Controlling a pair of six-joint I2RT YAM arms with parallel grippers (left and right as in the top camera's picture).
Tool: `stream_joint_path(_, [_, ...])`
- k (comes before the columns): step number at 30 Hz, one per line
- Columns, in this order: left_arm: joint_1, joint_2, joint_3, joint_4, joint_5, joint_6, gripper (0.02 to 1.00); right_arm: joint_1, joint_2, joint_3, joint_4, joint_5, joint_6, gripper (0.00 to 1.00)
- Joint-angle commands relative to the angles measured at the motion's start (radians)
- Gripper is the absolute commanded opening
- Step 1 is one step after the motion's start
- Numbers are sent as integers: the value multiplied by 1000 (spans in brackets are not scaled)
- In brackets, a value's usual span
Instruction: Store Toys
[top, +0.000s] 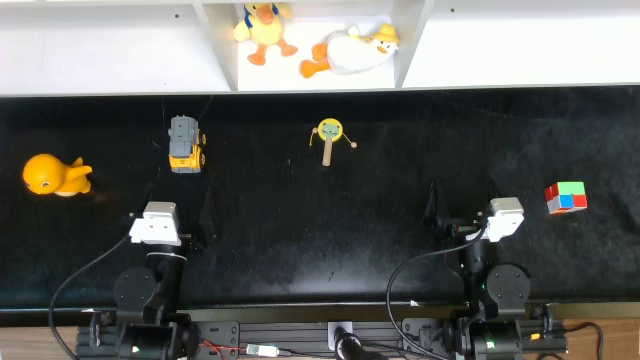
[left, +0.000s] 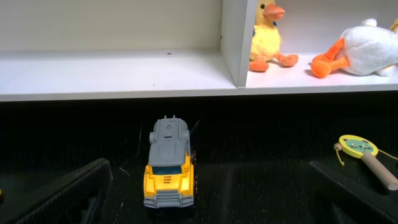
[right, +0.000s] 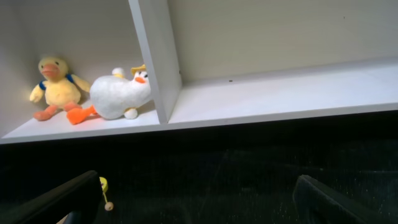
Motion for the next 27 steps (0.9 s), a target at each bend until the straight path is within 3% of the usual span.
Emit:
stream_joint_path(1, [3, -11, -8, 1, 10, 15, 998, -1, -7, -13, 5, 4, 4, 996])
stream_joint_path(19, [3, -9, 1, -10, 6, 13, 998, -1, -7, -13, 5, 4, 4, 996])
stream_joint_path(27, [67, 151, 314, -362, -5, -33, 996, -1, -7, -13, 5, 4, 4, 996])
